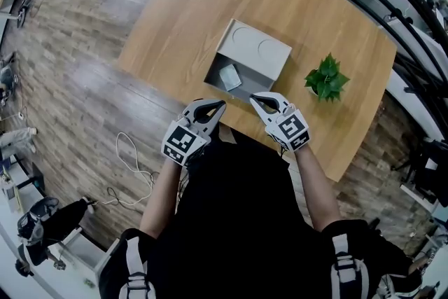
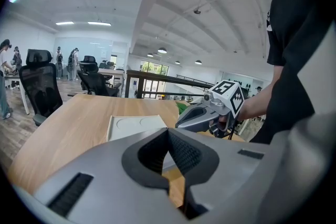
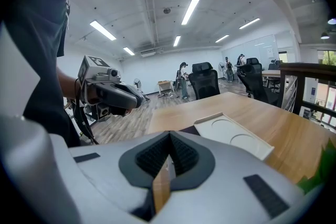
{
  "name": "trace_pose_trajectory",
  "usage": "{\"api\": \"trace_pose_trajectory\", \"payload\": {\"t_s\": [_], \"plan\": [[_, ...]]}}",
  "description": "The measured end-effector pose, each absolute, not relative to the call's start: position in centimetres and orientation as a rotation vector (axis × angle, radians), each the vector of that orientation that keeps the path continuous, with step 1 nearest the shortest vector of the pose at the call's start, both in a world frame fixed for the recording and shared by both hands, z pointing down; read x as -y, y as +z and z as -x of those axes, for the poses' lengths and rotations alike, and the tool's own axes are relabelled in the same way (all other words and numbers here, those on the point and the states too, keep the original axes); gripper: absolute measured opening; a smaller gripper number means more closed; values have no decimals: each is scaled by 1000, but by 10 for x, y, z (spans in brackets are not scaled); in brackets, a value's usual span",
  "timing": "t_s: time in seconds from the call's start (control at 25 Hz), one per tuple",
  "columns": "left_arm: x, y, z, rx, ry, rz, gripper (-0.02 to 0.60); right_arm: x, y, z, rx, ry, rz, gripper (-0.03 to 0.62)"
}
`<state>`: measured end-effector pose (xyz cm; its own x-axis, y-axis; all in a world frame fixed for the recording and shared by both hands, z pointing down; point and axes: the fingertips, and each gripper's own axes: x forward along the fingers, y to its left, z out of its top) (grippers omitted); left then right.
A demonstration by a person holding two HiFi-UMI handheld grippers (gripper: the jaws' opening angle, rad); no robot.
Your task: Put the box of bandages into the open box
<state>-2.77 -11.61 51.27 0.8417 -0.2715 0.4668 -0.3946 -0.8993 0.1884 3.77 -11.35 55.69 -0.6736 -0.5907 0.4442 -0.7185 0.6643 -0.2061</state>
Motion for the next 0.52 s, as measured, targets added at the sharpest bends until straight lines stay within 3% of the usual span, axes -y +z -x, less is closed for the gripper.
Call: {"api": "trace_pose_trajectory", "payload": {"t_s": [0.52], "plan": [[119, 513, 26, 501, 631, -2743, 21, 116, 559, -33, 2543, 537, -1032, 25]]}}
